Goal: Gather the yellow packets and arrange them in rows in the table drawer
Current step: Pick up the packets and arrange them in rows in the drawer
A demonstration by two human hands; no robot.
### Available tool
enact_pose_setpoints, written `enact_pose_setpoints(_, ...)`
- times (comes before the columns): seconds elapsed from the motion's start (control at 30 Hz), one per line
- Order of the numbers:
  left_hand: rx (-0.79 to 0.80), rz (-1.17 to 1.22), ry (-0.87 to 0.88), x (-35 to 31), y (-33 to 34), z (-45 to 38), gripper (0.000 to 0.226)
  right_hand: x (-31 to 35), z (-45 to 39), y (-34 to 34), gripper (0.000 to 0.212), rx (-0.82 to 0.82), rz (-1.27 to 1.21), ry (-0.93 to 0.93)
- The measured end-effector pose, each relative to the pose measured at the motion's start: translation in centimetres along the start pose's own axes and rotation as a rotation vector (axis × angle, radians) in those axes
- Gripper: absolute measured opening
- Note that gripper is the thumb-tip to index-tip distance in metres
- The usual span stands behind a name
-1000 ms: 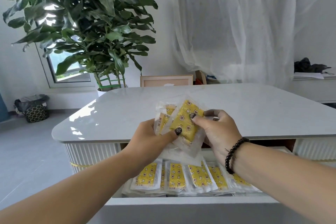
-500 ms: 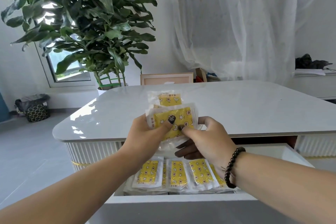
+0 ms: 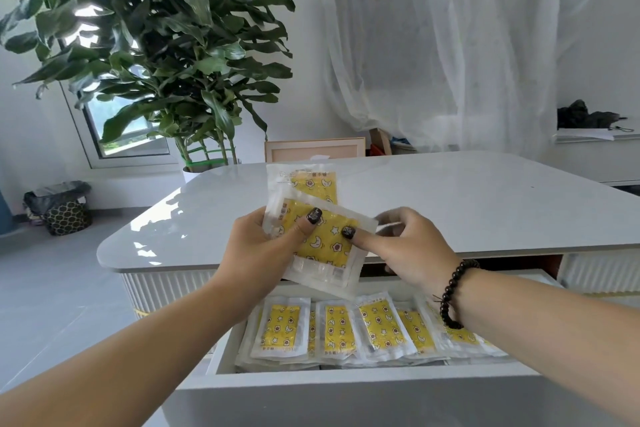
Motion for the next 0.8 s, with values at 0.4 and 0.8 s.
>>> enact_pose_setpoints(0.4,0.178,-0.262,0.008,1.1,0.6,1.0,0.004,-0.2,0.6,-0.1,0.027,0.197,0.348,-0.344)
enact_pose_setpoints(0.8,0.193,-0.333,-0.007,2.2,1.4,0.8,0.024,-1.4,-1.1,-4.2,0.022,0.282,0.380,-0.403)
Point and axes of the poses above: each hand's wrist, its own z-axis away from the middle knuckle, its own y-axis out of the palm, x = y × z, the point moved 1 cm from there along -z, towards the middle knuckle, and after that the axes turned 15 degrees about z, right-handed, at the moved point
